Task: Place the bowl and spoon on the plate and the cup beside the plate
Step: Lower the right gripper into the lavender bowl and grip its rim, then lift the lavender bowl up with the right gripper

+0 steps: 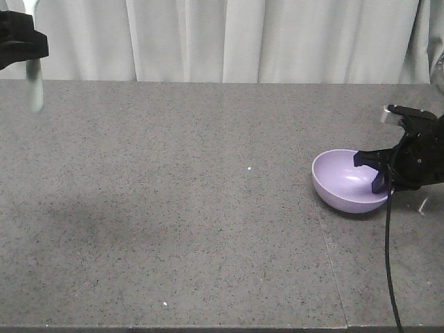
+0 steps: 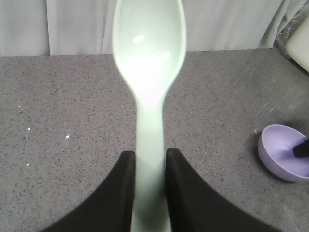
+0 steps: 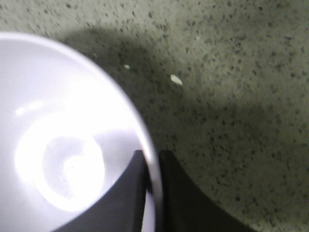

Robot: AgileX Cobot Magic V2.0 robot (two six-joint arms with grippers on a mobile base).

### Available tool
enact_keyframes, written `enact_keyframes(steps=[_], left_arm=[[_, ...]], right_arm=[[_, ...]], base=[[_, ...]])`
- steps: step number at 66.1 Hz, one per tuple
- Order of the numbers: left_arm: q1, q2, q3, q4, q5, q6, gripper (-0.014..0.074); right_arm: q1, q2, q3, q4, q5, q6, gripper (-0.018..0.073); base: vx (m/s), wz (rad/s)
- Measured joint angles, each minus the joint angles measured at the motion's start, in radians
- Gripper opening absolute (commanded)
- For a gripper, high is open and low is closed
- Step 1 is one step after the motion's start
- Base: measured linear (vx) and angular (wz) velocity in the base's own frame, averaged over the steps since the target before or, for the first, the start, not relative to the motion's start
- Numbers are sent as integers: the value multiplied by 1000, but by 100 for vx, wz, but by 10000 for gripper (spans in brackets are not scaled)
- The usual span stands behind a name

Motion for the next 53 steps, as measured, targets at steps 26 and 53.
enact_keyframes(steps=[26,53], left_arm=[[0,0,0,0,0,0,-7],[0,0,0,0,0,0,-7]], right_arm=[[0,-139,-134,92,73,-71,-10],[0,-493,-222,284,102,-155,-10]], base=[[0,0],[0,0]])
